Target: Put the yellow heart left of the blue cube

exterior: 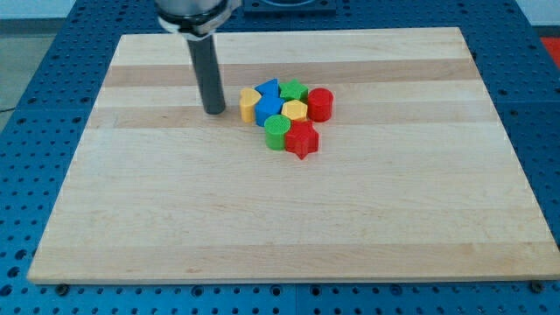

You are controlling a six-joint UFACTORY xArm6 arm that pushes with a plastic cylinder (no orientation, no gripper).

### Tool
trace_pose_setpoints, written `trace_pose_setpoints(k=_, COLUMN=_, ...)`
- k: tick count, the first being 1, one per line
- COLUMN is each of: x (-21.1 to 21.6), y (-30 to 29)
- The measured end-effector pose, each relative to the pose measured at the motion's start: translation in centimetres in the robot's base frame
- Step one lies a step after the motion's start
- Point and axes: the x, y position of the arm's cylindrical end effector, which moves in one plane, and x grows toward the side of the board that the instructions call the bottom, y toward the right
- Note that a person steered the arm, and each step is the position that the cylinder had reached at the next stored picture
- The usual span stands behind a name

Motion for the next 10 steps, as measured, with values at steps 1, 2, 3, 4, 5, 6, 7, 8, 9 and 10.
trace_pose_setpoints(k=1, x=3.6, y=-1.0)
trace_pose_setpoints(k=2, x=7.8, y=3.4)
trace_pose_setpoints(k=3, x=7.1, y=8.4)
trace_pose_setpoints(k=4, x=6.2, y=9.5)
trace_pose_setpoints(k=5, x=5.8, y=9.5)
trace_pose_setpoints(k=6, x=5.8, y=7.1)
trace_pose_setpoints(k=7, x=4.4, y=5.7)
trace_pose_setpoints(k=8, x=2.0, y=7.1)
trace_pose_setpoints(k=9, x=0.6, y=8.1)
trace_pose_setpoints(k=10, x=0.5, y=9.4)
